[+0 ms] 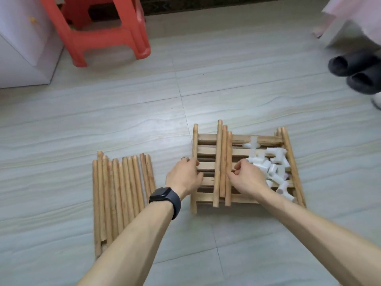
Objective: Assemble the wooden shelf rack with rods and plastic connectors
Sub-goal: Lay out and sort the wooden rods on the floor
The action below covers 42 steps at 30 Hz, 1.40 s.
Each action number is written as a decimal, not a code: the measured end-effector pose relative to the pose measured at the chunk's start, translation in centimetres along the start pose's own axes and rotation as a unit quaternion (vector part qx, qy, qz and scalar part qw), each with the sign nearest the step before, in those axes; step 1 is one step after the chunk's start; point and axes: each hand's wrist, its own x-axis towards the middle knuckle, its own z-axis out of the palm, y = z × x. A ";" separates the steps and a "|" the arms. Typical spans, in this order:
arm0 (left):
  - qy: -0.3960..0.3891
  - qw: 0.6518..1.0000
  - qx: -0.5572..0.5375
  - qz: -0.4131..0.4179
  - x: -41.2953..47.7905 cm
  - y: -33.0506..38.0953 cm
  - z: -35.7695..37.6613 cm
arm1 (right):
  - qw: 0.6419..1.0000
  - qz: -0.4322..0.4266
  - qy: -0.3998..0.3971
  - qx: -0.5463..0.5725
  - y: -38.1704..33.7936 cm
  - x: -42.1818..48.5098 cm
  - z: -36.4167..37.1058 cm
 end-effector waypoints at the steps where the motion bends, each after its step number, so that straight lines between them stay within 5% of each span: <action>1: 0.000 1.000 0.004 0.004 0.3 1.1 0.8 | 1.000 0.014 -0.008 0.009 0.5 0.3 0.1; 6: 0.012 0.997 0.082 0.002 0.4 3.6 3.8 | 0.998 0.033 -0.044 0.036 0.8 1.2 1.2; 12: -0.073 0.987 -0.122 -0.072 1.2 4.3 3.9 | 0.973 0.081 -0.084 0.200 0.9 2.1 1.9; 18: -0.070 0.973 -0.211 -0.054 0.2 2.7 0.7 | 0.967 0.040 -0.028 0.251 0.6 1.8 1.8; 21: -0.008 0.971 -0.231 -0.067 -0.8 -1.9 -3.4 | 0.957 -0.004 -0.061 0.284 -1.6 0.7 1.6; 26: 0.143 0.966 -0.117 -0.180 -4.6 -14.5 -7.8 | 0.969 -0.071 -0.153 0.181 -7.5 -2.0 5.1; 34: 0.076 0.922 -0.042 -0.378 -12.6 -27.6 -2.3 | 0.980 -0.051 -0.187 0.048 -12.0 -3.5 13.9; 42: 0.102 0.913 -0.161 -0.362 -13.2 -28.6 0.2 | 0.987 -0.027 -0.158 -0.022 -11.4 -4.4 16.8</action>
